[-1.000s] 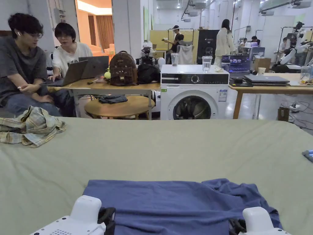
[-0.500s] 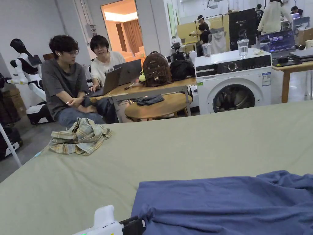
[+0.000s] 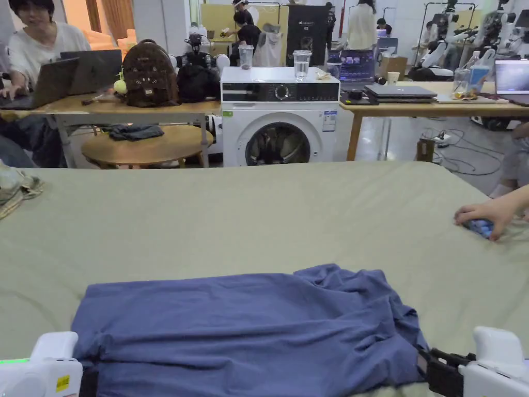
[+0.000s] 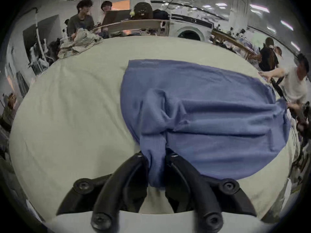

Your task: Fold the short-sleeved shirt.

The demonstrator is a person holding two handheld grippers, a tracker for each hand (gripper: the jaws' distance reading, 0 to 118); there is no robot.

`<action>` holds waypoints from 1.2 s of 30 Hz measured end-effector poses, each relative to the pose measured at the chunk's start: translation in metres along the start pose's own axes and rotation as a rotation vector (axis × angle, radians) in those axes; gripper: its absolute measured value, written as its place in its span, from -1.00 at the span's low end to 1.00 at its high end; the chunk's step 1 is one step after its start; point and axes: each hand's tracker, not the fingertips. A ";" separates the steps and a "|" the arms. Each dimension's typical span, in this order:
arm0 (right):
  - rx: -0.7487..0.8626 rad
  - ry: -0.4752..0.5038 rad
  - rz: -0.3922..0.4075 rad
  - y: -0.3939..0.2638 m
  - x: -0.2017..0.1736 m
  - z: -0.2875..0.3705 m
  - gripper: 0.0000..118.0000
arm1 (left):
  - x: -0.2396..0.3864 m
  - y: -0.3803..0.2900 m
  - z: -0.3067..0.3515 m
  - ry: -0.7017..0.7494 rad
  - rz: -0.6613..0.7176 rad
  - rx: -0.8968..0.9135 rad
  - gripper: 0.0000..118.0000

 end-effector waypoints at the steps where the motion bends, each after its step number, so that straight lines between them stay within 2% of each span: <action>1: -0.013 0.003 -0.019 0.004 0.004 -0.013 0.31 | 0.001 0.004 -0.001 0.007 -0.002 -0.018 -0.81; 4: -0.069 -0.011 -0.117 0.012 0.009 -0.058 0.29 | 0.003 0.009 0.000 0.011 -0.033 -0.042 -0.81; 6: -0.168 0.004 -0.169 0.008 0.014 -0.095 0.07 | 0.001 0.007 -0.002 0.012 -0.039 -0.041 -0.81; 7: -0.209 -0.019 -0.153 0.005 0.012 -0.105 0.01 | 0.000 0.006 -0.001 0.010 -0.038 -0.039 -0.81; 8: -0.191 -0.116 -0.070 0.003 0.003 -0.103 -0.16 | 0.000 0.004 -0.001 0.010 -0.036 -0.032 -0.81; 9: -0.144 -0.086 -0.049 0.005 -0.004 -0.091 -0.67 | 0.000 0.002 -0.001 0.010 -0.032 -0.024 -0.81; 10: -0.138 -0.074 -0.017 0.006 -0.009 -0.085 -1.00 | 0.001 0.000 0.001 0.011 -0.027 -0.015 -0.81; 12: -0.169 -0.041 0.023 0.004 -0.013 -0.087 -1.00 | 0.002 -0.003 0.000 0.012 -0.020 -0.002 -0.82; 15: -0.171 -0.077 0.041 0.005 -0.012 -0.092 -1.00 | -0.002 0.000 0.005 0.004 -0.022 -0.003 -0.84; 18: -0.108 -0.118 0.144 0.011 -0.019 -0.069 -1.00 | -0.005 -0.011 0.038 -0.029 -0.134 0.150 -0.94; 21: -0.064 -0.089 0.122 0.015 -0.017 -0.039 -1.00 | -0.013 -0.020 0.075 -0.063 -0.112 0.223 -0.95; 26: -0.052 -0.057 0.070 -0.002 -0.001 0.007 -1.00 | -0.020 -0.048 0.114 -0.090 -0.050 0.246 -0.95; 29: -0.071 -0.060 0.062 -0.028 0.010 0.028 -1.00 | -0.026 -0.078 0.130 -0.107 -0.058 0.212 -0.95; 31: -0.092 -0.046 0.037 -0.047 0.015 0.037 -1.00 | -0.028 -0.094 0.130 -0.094 -0.066 0.125 -0.95; 33: -0.107 -0.042 0.040 -0.062 0.013 0.039 -0.99 | -0.031 -0.107 0.131 -0.118 -0.051 0.152 -0.95; 34: -0.112 -0.047 0.057 -0.068 0.011 0.039 -0.96 | -0.030 -0.108 0.128 -0.121 -0.054 0.128 -0.95; 35: -0.108 -0.051 0.067 -0.073 0.011 0.039 -0.84 | -0.032 -0.113 0.127 -0.165 -0.043 0.148 -0.89; 36: -0.102 -0.054 0.074 -0.076 0.011 0.039 -0.50 | -0.033 -0.116 0.129 -0.192 -0.041 0.179 -0.59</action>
